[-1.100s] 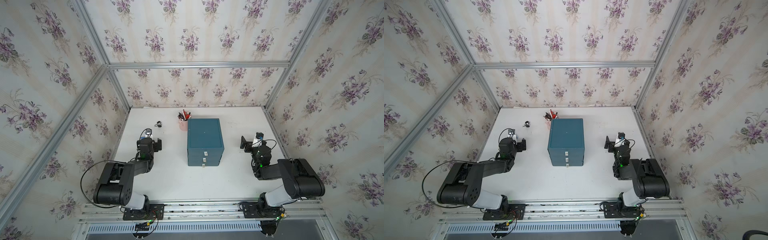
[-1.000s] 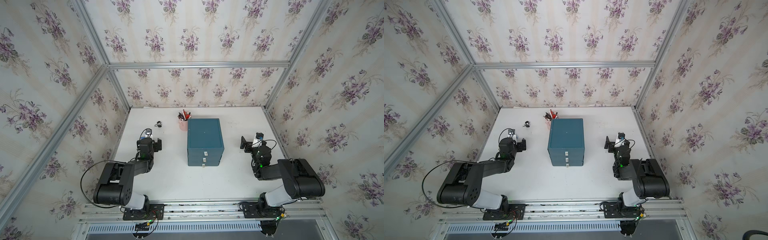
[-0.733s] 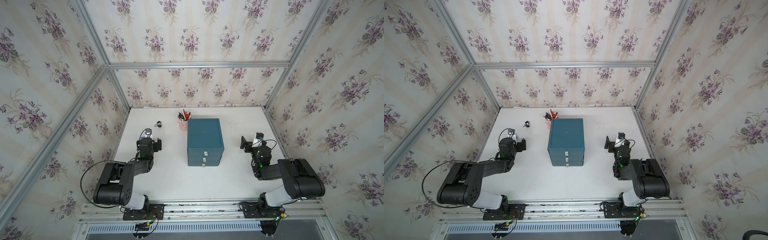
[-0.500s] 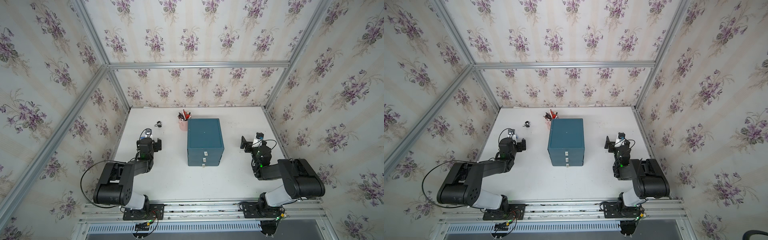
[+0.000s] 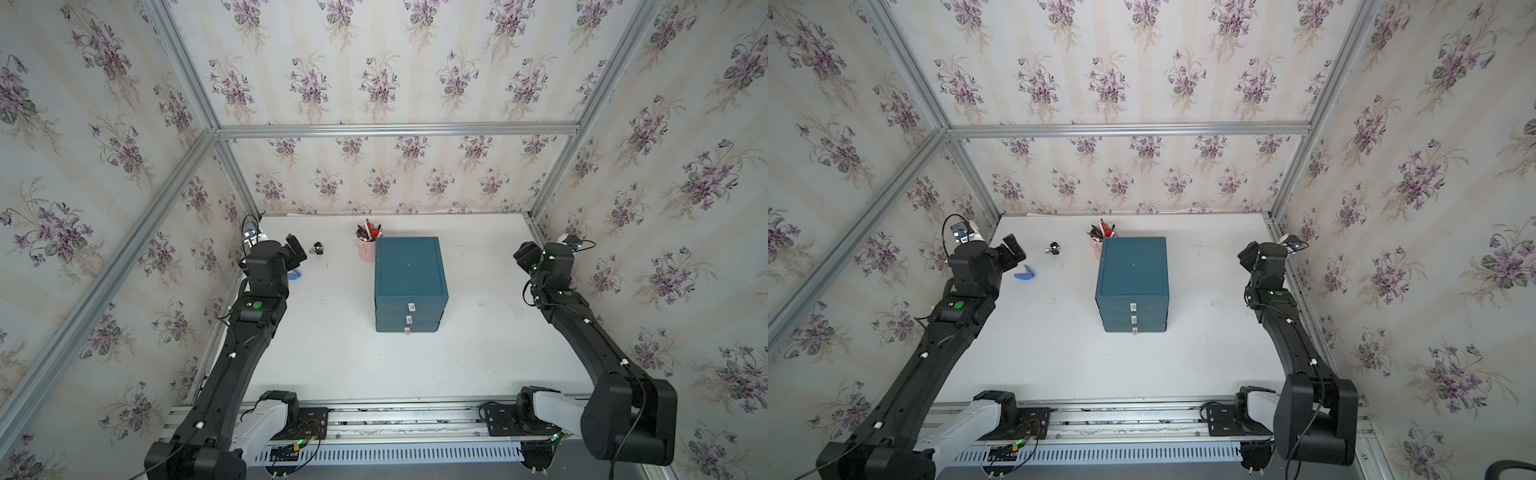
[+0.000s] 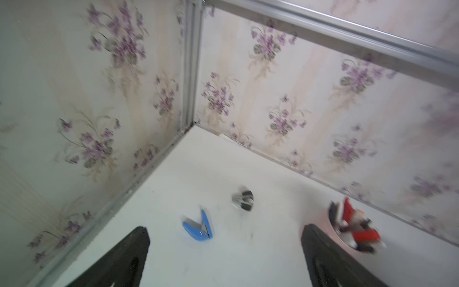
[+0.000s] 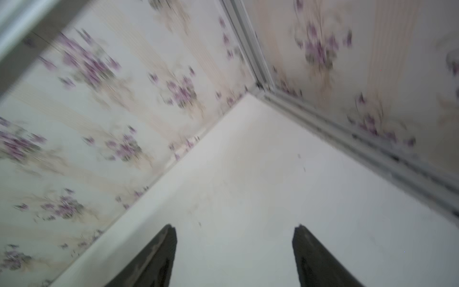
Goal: Take the seed bags out of the drawer
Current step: Open the drawer in the storage box.
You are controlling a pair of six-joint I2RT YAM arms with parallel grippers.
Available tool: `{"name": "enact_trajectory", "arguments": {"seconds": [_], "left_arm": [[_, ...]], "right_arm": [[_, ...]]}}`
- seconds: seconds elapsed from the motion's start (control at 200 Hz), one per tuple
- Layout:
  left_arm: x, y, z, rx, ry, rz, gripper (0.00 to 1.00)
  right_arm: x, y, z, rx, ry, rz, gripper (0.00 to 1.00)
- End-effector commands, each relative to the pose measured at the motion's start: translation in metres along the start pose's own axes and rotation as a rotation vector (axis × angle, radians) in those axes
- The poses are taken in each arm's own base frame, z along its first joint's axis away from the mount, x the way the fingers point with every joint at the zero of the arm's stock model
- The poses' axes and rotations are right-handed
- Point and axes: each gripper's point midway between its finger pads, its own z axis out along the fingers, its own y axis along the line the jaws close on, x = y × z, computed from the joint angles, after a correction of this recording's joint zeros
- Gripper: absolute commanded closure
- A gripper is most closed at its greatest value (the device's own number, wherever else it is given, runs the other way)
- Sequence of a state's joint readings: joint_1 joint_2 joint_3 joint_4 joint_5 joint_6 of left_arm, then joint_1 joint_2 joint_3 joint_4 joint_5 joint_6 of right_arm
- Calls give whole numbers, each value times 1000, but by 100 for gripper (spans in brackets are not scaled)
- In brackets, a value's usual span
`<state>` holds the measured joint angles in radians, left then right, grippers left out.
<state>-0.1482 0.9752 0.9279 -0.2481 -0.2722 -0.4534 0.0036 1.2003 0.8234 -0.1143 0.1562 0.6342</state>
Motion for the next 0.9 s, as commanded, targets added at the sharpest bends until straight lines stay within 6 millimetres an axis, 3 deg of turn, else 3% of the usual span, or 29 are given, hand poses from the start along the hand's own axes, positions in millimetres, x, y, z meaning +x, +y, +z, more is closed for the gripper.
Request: {"name": "enact_trajectory", "arguments": {"seconds": [0.0,0.135,0.295,0.37,0.525,0.605,0.689,0.894], "left_arm": [[82,-29,-41,120,333,65,0],[128,-77,-94,348,455,208,2],[136,-101,-119,486,559,171,1],[132,-119,-124,535,601,165,0],[117,-153,-125,612,627,157,0],[116,-164,-121,619,646,155,1],[120,-172,-119,629,673,143,2],[141,-172,-111,596,743,173,8]], "right_arm": [[43,1,-47,120,163,-107,24],[47,46,-123,15,177,-260,22],[68,78,-200,-78,248,-382,20],[92,93,-221,-133,329,-427,20],[170,132,-263,-330,474,-517,27],[203,142,-269,-399,556,-479,35],[227,146,-263,-408,589,-486,38],[252,169,-246,-397,551,-530,42]]}}
